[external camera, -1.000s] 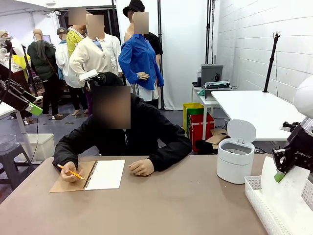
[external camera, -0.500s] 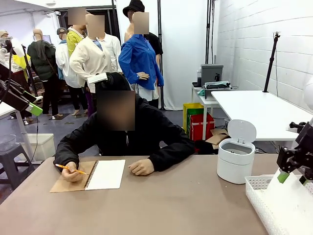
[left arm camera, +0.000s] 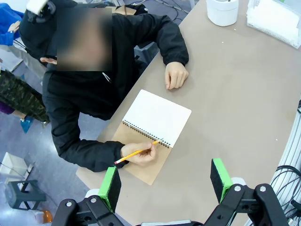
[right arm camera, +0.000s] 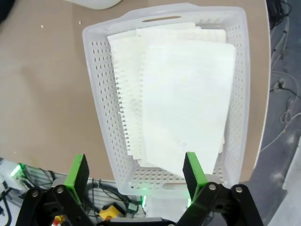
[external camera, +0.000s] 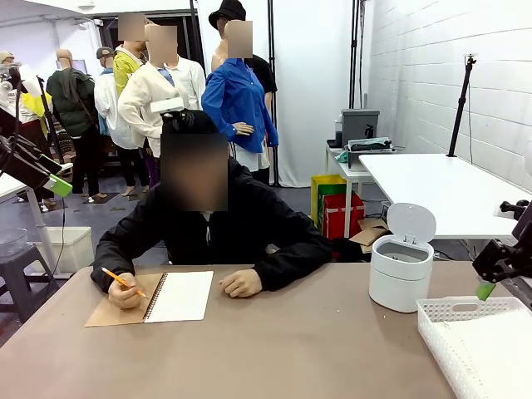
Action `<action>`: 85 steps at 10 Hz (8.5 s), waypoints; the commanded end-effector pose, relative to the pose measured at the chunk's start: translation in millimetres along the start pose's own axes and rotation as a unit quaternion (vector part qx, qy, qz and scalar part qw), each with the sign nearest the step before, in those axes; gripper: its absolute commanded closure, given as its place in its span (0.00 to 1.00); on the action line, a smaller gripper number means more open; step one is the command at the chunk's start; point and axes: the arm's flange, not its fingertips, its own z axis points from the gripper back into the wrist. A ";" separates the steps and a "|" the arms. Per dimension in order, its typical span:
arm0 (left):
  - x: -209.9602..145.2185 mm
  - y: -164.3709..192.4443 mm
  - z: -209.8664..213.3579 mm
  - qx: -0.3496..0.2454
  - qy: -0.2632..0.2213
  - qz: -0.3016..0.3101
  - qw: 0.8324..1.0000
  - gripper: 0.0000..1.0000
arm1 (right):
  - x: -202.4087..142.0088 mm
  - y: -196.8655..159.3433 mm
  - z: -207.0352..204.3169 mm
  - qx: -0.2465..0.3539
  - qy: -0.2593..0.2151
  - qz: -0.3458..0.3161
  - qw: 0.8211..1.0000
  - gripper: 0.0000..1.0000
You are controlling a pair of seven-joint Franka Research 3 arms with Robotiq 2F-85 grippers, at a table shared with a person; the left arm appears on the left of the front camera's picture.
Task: Sort the paper based on its condition.
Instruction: If a person hands you a paper, place it in the Organizing basket , and if it's crumpled, put it in the Trash can.
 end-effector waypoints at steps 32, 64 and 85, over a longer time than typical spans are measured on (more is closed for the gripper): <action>-0.9 1.3 0.5 -0.004 -0.004 0.001 1.000 0.00 | 50.0 272.6 108.9 0.191 -0.204 0.457 0.845 0.00; -0.9 1.3 0.5 -0.004 -0.004 0.001 1.000 0.00 | 1.8 298.8 95.6 0.191 -0.221 0.555 0.779 0.00; -0.9 1.3 0.5 -0.004 -0.004 0.001 1.000 0.00 | 2.8 302.9 102.1 0.177 -0.208 0.552 0.788 0.00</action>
